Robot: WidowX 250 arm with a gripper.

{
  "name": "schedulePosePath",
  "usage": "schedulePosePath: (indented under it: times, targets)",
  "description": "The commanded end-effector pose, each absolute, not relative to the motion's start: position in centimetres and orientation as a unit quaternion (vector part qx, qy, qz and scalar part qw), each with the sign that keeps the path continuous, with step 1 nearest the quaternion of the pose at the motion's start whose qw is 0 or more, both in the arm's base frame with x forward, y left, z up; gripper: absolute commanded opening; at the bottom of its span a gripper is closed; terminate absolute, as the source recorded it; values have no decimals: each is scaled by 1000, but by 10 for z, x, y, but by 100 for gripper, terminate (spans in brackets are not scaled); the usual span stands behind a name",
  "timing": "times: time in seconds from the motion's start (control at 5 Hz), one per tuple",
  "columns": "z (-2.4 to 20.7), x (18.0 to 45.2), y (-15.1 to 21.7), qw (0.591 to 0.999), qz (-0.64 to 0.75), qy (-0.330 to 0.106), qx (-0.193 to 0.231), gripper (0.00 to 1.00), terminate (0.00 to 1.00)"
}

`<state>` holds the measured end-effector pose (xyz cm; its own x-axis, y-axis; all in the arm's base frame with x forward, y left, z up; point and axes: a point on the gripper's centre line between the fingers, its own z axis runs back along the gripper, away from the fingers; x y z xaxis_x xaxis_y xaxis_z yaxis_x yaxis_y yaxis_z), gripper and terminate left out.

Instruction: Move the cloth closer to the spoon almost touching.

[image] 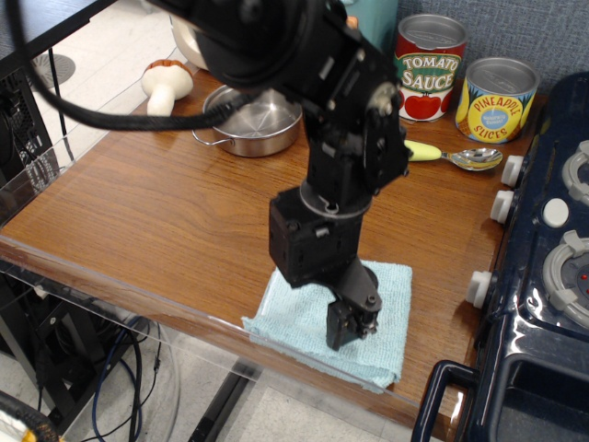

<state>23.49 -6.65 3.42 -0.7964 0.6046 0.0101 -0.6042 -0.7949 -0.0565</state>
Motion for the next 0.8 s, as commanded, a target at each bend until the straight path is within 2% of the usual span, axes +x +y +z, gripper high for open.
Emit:
schedulePosePath:
  times: [0.0, 0.4, 0.6]
  targets:
    - [21, 254, -67, 307, 951, -23, 5, 100, 0]
    - [11, 282, -65, 286, 958, -21, 10, 100, 0]
    - [14, 310, -63, 271, 962, -22, 1, 100, 0]
